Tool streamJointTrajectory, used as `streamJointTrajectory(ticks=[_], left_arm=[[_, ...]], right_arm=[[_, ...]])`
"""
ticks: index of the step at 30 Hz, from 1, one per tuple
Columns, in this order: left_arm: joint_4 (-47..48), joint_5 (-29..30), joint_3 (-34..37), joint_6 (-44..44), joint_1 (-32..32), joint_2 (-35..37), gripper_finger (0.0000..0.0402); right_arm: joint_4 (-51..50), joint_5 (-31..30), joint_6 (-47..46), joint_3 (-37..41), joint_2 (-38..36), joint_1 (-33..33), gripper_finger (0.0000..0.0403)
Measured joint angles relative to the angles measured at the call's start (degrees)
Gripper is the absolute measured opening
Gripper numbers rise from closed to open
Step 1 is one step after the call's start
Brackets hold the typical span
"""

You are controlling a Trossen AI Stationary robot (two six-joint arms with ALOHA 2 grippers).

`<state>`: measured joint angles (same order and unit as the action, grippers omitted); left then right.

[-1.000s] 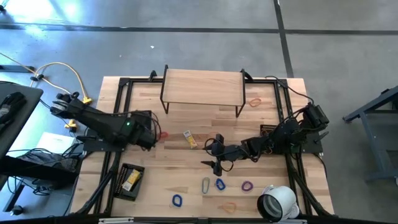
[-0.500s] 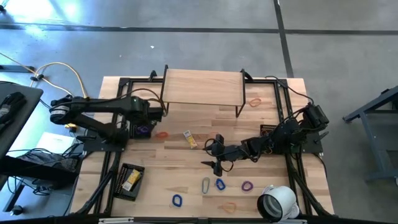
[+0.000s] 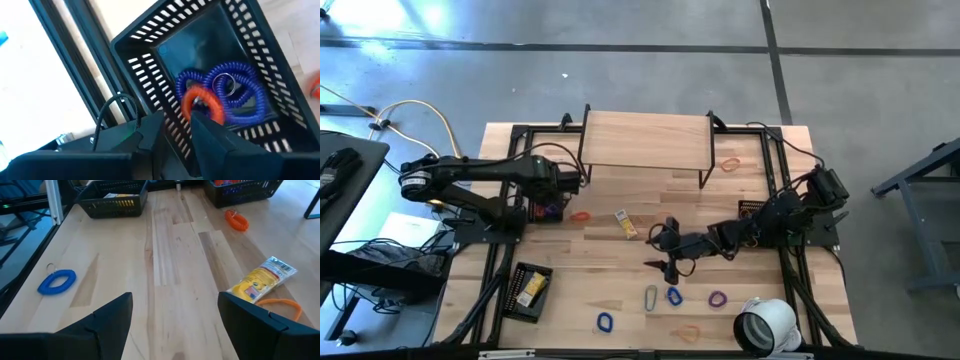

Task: Pick & Place Office Desk Supplies
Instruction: Put the right orange spring keychain into the top left black bin, then put the yellow crayon box into the bottom black bin

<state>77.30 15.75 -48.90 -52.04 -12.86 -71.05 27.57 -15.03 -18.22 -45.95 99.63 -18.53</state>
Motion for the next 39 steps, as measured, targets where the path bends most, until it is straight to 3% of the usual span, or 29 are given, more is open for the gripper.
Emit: streamJointTrajectory(ticks=[8, 13, 16, 22, 30, 34, 39], left_arm=[[3.1, -0.9, -1.7, 2.1, -0.4, 0.1, 0.009], [8.1, 0.2, -6.4, -2.4, 4.6, 1.2, 0.009], [5.2, 3.3, -8.2, -3.3, 9.5, 2.5, 0.009], [-4.6, 5.0, -8.3, 6.8, 18.6, 2.5, 0.009], [-7.9, 2.3, -8.3, 9.3, 22.8, 1.9, 0.0094], [-12.7, -1.0, -8.3, 9.3, 23.5, 1.8, 0.0131], [-17.6, -1.1, -8.3, 12.9, 23.8, 1.2, 0.0211]], right_arm=[[0.1, 0.0, -0.2, 0.0, 0.0, 0.6, 0.0282], [0.1, 0.0, 0.4, 0.0, 0.0, 0.1, 0.0282], [0.1, 0.0, 0.4, 0.0, 0.0, 0.2, 0.0282], [0.0, 0.2, 0.3, 0.0, 0.0, 0.1, 0.0282], [0.2, 0.0, 0.4, 0.0, 0.0, -0.2, 0.0282], [0.4, 0.0, 0.4, 0.0, 0.0, -0.2, 0.0282], [0.2, 0.0, 0.5, 0.0, 0.0, -0.2, 0.0282]])
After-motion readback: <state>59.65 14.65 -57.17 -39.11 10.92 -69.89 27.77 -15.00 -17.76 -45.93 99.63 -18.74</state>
